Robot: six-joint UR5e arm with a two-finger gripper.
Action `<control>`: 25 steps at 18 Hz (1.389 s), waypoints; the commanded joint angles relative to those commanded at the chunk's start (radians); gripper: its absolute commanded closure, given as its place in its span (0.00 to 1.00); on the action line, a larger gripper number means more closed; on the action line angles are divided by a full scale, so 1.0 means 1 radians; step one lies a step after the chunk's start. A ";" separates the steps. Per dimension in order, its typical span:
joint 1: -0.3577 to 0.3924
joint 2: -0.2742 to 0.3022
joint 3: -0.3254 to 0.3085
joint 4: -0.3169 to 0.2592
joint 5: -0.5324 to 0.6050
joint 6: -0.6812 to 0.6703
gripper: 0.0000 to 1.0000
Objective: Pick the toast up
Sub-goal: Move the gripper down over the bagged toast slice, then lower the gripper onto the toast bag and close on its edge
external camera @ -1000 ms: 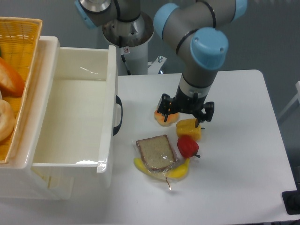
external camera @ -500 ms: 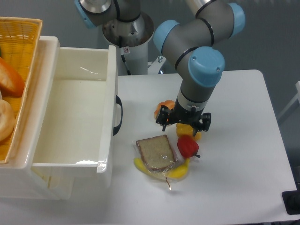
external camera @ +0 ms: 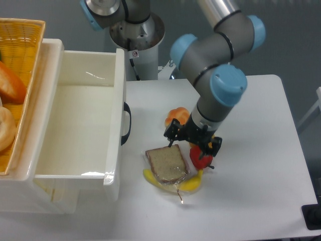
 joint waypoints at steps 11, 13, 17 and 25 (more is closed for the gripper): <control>0.043 -0.089 0.011 0.006 -0.081 0.014 0.00; 0.038 -0.103 0.014 0.009 -0.081 0.014 0.00; 0.043 -0.112 0.017 0.009 -0.087 0.034 0.00; 0.023 -0.161 0.012 0.037 -0.101 0.121 0.00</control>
